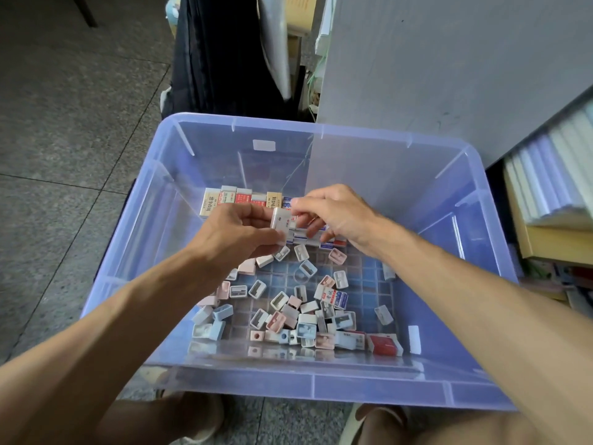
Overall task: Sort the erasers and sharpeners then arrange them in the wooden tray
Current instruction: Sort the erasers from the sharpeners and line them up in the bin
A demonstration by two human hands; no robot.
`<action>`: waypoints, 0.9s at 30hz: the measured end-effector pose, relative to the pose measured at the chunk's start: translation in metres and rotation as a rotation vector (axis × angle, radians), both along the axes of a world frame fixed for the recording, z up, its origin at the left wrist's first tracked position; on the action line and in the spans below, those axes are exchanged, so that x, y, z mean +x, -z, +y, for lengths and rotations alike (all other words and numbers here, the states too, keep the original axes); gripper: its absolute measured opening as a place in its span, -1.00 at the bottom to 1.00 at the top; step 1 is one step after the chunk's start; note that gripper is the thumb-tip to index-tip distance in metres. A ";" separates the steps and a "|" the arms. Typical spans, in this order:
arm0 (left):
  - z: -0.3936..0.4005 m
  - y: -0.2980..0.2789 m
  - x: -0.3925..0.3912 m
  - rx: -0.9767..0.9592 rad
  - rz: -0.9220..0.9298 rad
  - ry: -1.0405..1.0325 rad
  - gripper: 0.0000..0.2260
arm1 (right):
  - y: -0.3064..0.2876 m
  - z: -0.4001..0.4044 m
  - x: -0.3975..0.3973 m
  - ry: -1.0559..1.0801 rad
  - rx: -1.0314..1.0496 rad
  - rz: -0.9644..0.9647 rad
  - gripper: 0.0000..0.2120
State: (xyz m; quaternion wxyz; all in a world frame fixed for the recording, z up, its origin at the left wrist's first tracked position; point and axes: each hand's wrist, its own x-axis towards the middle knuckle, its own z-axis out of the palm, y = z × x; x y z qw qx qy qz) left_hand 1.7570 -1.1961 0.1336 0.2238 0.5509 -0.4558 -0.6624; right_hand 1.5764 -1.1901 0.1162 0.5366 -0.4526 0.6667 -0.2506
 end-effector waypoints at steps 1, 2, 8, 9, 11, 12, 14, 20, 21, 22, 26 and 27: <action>0.001 -0.001 -0.002 -0.014 0.014 0.010 -0.82 | -0.005 0.003 0.002 -0.033 0.014 -0.052 -0.81; 0.001 -0.002 -0.005 -0.027 0.023 0.019 -0.81 | -0.008 0.005 0.003 -0.038 0.006 -0.080 -0.84; 0.010 0.000 -0.025 -0.133 -0.037 0.116 -0.88 | -0.023 0.013 -0.025 0.085 0.038 -0.125 -0.90; 0.013 0.004 -0.027 -0.186 -0.110 0.210 -0.90 | -0.026 0.015 -0.036 0.122 0.034 -0.100 -0.89; 0.021 0.013 -0.030 -0.251 -0.221 0.464 -0.91 | -0.030 0.019 -0.058 0.195 -0.003 0.021 -0.88; 0.024 0.017 -0.033 -0.261 -0.257 0.592 -0.90 | -0.031 0.022 -0.067 0.233 -0.026 0.075 -0.87; 0.028 0.026 -0.045 -0.282 -0.311 0.811 -0.87 | -0.033 0.026 -0.080 0.309 -0.057 0.101 -0.87; 0.044 0.064 -0.109 -0.366 -0.363 1.258 -0.67 | -0.041 0.033 -0.090 0.346 -0.133 0.057 -0.87; 0.048 0.070 -0.117 -0.337 -0.369 1.313 -0.65 | -0.043 0.034 -0.090 0.339 -0.153 0.066 -0.87; 0.053 0.076 -0.123 -0.310 -0.386 1.366 -0.64 | -0.045 0.034 -0.092 0.332 -0.170 0.077 -0.87; 0.067 0.092 -0.137 -0.357 -0.527 1.533 -0.54 | -0.048 0.035 -0.096 0.318 -0.206 0.083 -0.85; 0.069 0.095 -0.139 -0.383 -0.550 1.563 -0.57 | -0.047 0.035 -0.096 0.311 -0.208 0.088 -0.85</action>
